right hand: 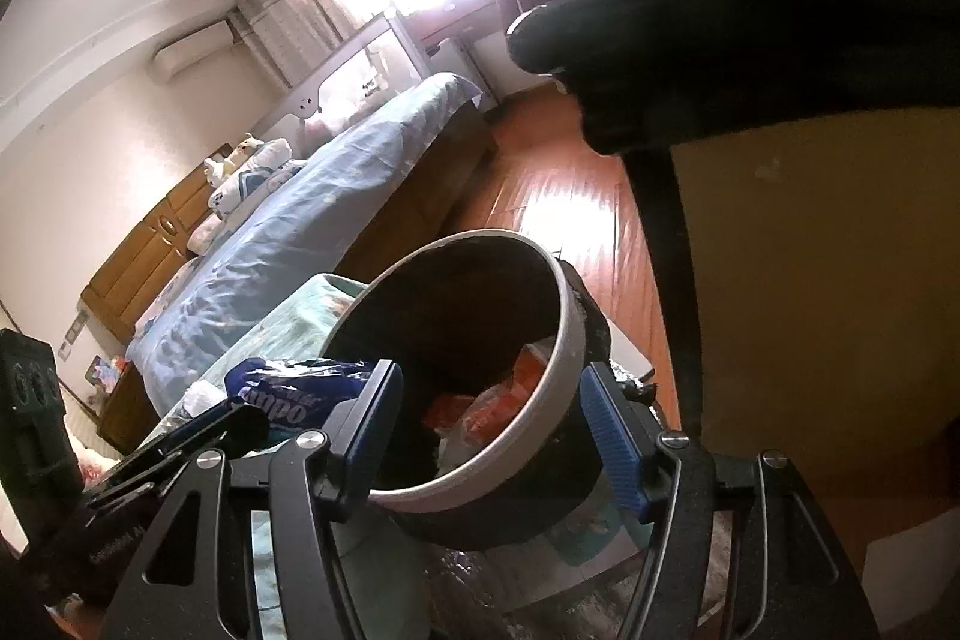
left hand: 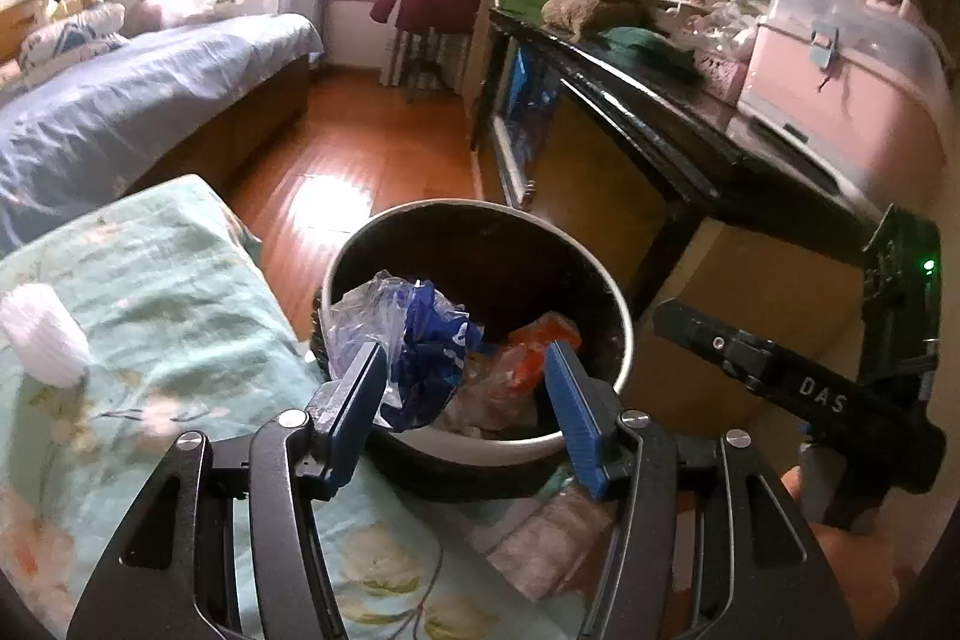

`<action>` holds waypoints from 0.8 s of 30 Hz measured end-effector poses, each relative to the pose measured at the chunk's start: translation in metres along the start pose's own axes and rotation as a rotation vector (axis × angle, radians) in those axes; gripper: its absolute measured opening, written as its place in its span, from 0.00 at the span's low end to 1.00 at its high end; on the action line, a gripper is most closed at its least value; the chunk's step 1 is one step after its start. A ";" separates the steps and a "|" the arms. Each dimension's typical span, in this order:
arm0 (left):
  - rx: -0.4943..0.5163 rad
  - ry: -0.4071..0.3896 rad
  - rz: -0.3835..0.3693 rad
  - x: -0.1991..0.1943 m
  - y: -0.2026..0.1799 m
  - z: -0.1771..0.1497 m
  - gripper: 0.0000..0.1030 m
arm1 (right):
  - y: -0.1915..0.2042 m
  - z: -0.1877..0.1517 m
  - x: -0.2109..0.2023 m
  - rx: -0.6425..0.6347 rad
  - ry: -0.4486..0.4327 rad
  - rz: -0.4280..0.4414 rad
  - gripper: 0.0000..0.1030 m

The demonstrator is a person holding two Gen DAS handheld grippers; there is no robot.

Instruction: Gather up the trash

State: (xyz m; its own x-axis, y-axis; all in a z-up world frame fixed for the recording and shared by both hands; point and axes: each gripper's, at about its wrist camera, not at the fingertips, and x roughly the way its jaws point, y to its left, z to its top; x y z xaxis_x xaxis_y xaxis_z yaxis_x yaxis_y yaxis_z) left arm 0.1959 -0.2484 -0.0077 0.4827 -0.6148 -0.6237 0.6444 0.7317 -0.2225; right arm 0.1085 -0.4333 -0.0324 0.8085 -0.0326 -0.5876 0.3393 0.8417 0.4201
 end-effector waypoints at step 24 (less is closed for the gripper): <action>-0.034 0.022 -0.082 0.004 0.028 -0.030 0.74 | -0.016 -0.009 -0.005 0.068 -0.007 -0.008 0.64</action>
State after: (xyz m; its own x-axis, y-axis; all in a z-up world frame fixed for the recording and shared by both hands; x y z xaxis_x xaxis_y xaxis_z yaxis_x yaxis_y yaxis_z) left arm 0.1981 -0.2211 -0.0391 0.4154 -0.6668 -0.6188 0.6606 0.6887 -0.2987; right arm 0.0948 -0.4414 -0.0428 0.8090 -0.0430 -0.5862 0.3770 0.8031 0.4614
